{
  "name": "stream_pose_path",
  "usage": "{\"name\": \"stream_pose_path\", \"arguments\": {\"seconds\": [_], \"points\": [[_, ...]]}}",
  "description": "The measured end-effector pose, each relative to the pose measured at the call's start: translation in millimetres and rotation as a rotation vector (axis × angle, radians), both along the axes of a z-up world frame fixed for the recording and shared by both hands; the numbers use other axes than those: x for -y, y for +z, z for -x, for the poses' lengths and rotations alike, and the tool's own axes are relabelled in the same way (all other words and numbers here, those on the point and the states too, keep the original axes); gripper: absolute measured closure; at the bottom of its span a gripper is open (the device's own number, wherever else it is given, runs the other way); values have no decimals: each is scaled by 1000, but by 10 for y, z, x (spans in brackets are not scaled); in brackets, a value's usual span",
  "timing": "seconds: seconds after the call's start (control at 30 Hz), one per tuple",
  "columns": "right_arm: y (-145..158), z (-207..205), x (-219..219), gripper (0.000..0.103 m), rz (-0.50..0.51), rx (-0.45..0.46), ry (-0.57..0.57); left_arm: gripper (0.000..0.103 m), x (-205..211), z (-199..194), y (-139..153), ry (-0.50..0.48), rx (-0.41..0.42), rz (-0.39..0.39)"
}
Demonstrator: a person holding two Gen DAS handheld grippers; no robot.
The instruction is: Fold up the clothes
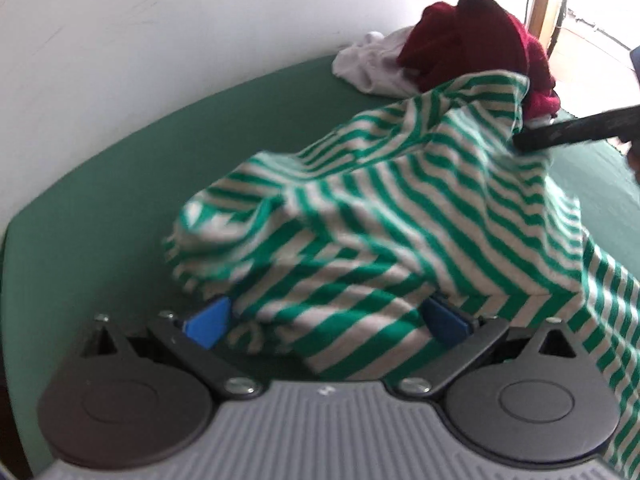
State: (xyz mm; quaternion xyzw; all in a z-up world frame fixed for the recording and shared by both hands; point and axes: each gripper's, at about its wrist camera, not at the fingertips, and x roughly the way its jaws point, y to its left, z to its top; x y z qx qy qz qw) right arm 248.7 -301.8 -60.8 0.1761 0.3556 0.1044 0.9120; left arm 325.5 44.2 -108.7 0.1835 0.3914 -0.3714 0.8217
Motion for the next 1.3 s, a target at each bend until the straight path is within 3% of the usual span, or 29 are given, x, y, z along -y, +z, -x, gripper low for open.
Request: {"name": "stream_pose_path", "arguments": {"seconds": [0.07, 0.13, 0.23, 0.3, 0.4, 0.43, 0.53, 0.6, 0.67, 0.73, 0.83, 0.9, 1.0, 1.17, 1.23, 1.3], "points": [[72, 73, 17, 75, -64, 27, 24, 1, -25, 0, -2, 1, -4, -9], [0, 41, -114, 71, -48, -30, 88, 1, -50, 0, -3, 3, -8, -18], [-80, 26, -223, 78, 88, -3, 71, 1, 48, 84, 62, -14, 67, -81], [11, 29, -162, 77, 58, 6, 44, 1, 39, 184, 86, -39, 153, -130], [154, 129, -22, 71, 2, 39, 10, 1, -61, 101, 61, 0, 105, -116], [171, 188, 12, 64, 11, 31, -9, 1, -87, 72, 65, 17, 88, -105], [162, 371, 60, 63, 8, 17, -15, 5, -131, 149, 198, 57, 113, -67], [81, 399, -35, 71, 1, -5, 29, 3, -141, 276, 323, 44, 97, 30], [27, 458, -136, 86, -5, -14, 63, 3, -41, 422, 330, 7, 99, 49], [9, 504, -287, 90, 27, -14, 84, 3, 65, 559, 305, -36, 85, 65], [-85, 544, -461, 92, 114, -30, 87, 6, 206, 634, 97, -52, 82, -16], [-129, 558, -447, 95, 108, -20, 63, 2, 210, 628, -29, -35, 84, -60], [-71, 582, -351, 90, 22, -55, 16, 1, 2, 555, -43, 35, 28, -36], [6, 817, -410, 84, 41, -85, -11, 2, -187, 712, 87, 85, 75, -48], [67, 984, -377, 84, -8, -68, -48, 5, -256, 797, 171, 103, 90, -40], [131, 1152, -349, 83, -58, -55, -90, 2, -300, 945, 301, 120, 100, 45]]}}
